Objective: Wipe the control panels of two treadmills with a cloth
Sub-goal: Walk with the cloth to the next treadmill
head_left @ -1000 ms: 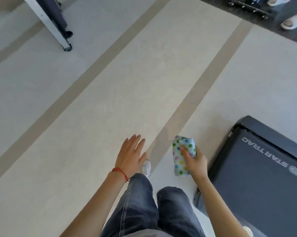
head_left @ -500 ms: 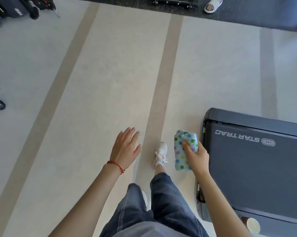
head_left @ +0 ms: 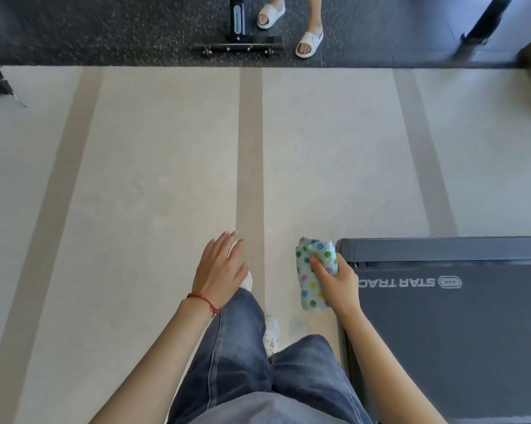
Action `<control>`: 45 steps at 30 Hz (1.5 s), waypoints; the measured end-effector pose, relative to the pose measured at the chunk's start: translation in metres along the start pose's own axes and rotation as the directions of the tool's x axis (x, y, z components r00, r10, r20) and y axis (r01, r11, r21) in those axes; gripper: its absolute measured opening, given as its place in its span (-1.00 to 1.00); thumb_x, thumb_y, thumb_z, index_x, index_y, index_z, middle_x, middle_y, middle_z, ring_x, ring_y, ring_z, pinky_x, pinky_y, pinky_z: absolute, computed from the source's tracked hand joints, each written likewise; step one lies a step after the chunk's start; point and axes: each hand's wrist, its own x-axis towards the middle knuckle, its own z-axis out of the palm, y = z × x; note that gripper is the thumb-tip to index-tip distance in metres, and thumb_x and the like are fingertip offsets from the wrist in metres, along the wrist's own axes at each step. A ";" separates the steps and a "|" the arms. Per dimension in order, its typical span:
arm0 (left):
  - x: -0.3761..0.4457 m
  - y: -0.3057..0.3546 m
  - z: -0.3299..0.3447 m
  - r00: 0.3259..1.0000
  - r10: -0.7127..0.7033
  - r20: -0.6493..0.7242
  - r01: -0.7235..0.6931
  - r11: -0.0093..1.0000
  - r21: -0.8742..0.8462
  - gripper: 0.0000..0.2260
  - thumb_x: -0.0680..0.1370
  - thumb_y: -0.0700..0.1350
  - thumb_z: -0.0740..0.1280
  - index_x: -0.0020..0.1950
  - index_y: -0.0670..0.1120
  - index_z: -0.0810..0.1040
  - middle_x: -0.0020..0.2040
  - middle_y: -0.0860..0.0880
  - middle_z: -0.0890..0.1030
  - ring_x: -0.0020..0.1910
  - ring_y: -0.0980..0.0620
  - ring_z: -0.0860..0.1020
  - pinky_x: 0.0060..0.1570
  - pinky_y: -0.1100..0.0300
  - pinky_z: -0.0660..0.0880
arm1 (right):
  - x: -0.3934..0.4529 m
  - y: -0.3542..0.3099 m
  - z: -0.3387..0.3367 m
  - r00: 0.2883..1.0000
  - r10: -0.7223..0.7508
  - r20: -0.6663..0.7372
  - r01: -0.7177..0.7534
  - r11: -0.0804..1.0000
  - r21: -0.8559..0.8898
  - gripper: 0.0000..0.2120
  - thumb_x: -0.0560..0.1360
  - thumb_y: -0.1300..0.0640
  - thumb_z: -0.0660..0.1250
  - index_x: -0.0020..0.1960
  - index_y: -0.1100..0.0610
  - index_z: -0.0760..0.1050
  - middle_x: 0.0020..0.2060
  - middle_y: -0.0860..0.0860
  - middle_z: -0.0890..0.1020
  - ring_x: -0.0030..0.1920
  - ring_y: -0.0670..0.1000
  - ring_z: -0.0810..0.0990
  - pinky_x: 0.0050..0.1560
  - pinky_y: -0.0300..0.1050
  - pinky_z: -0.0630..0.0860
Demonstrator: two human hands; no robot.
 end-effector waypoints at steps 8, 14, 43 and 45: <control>0.154 -0.031 -0.011 0.985 0.169 0.035 -0.170 0.985 0.013 -0.57 0.49 -0.01 0.10 0.13 -0.25 0.58 0.14 -0.22 0.58 0.13 -0.19 0.56 0.08 -0.15 0.46 | 0.105 -0.062 0.010 0.985 0.099 -0.140 -0.093 0.994 0.049 -0.85 0.48 0.02 0.33 -0.13 0.11 0.48 -0.25 -0.01 0.61 -0.25 -0.07 0.59 -0.35 -0.29 0.42; 0.274 -0.054 -0.030 0.945 0.324 0.040 -0.325 0.945 0.020 -0.58 0.48 -0.03 0.10 0.11 -0.25 0.59 0.11 -0.21 0.59 0.10 -0.18 0.57 0.06 -0.08 0.49 | 0.177 -0.119 0.015 0.959 0.145 -0.245 -0.120 0.986 0.114 -0.84 0.47 -0.01 0.33 -0.10 0.09 0.51 -0.26 0.01 0.64 -0.22 -0.03 0.63 -0.25 -0.21 0.53; 0.667 0.185 0.011 0.530 0.834 0.153 -0.833 0.546 -0.092 -0.59 0.49 0.00 0.13 0.11 -0.23 0.60 0.12 -0.22 0.59 0.11 -0.19 0.56 0.07 -0.10 0.48 | 0.402 -0.159 -0.179 0.641 0.519 -0.566 -0.151 0.808 0.570 -0.84 0.48 0.03 0.35 -0.09 0.13 0.51 -0.25 0.02 0.62 -0.24 -0.03 0.58 -0.26 -0.22 0.49; 0.691 0.208 0.020 0.469 0.868 0.166 -0.868 0.487 -0.096 -0.59 0.49 0.00 0.13 0.11 -0.23 0.60 0.12 -0.21 0.59 0.11 -0.19 0.56 0.07 -0.09 0.49 | 0.416 -0.159 -0.194 0.588 0.560 -0.584 -0.137 0.780 0.610 -0.85 0.48 0.03 0.35 -0.10 0.13 0.52 -0.27 0.00 0.61 -0.25 -0.05 0.58 -0.27 -0.22 0.49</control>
